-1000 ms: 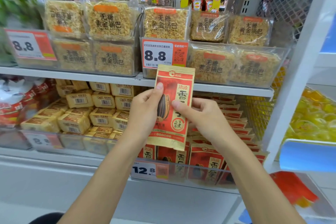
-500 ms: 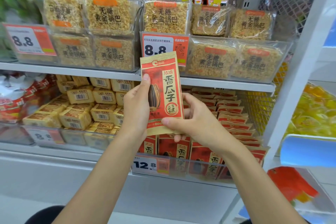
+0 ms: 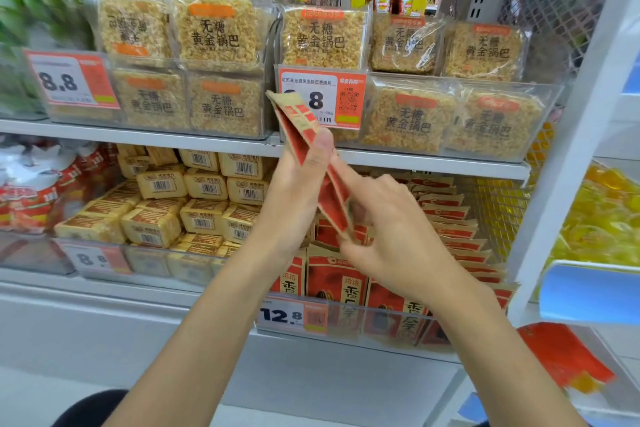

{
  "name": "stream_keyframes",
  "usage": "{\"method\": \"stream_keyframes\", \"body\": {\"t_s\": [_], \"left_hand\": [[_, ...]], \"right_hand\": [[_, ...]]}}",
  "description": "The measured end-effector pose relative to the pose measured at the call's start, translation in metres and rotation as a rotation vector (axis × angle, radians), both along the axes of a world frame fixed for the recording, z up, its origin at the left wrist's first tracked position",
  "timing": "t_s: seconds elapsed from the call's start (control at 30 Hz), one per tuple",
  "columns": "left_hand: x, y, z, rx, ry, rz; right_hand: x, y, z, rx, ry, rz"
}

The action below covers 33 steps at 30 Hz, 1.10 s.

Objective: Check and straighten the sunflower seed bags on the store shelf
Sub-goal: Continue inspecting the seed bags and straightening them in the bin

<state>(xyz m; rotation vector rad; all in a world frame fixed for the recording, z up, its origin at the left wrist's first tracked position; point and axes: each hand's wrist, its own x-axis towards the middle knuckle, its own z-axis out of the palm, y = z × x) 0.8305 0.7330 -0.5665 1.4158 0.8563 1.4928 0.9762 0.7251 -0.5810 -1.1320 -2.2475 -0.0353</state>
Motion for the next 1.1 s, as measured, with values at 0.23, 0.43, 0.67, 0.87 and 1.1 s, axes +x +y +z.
{"method": "stream_keyframes", "body": {"t_s": [0.23, 0.43, 0.67, 0.87, 1.1], "left_hand": [[-0.013, 0.005, -0.002, -0.145, -0.231, 0.034], [-0.005, 0.005, -0.009, -0.16, -0.068, 0.043], [0.002, 0.004, -0.013, -0.148, -0.002, -0.011], [0.004, 0.002, -0.013, -0.131, 0.016, -0.029], [-0.003, 0.005, -0.015, -0.095, 0.12, -0.082]], "right_hand": [[0.012, 0.003, 0.012, -0.454, 0.461, 0.08], [0.017, 0.007, 0.007, -0.605, 0.6, 0.107], [0.012, 0.008, 0.007, -0.522, 0.889, 0.161], [0.019, 0.01, 0.007, -0.556, 0.88, 0.151], [0.032, 0.015, 0.012, -0.465, 1.089, 0.049]]}}
